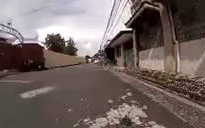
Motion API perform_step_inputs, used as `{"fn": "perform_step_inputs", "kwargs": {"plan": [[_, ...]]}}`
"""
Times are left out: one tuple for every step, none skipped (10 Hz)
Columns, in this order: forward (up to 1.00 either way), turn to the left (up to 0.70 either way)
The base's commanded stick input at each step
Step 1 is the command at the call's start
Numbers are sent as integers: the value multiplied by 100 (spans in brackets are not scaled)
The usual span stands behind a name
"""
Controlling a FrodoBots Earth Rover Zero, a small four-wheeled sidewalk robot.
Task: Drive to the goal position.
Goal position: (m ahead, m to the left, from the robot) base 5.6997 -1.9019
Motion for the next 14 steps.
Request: {"fn": "perform_step_inputs", "kwargs": {"plan": [[70, 0], [70, 0], [70, 0], [70, 0], [70, 0], [70, 0], [70, 0], [70, 0], [70, 0], [70, 0], [70, 0], [70, 0], [70, 0], [70, 0]]}}
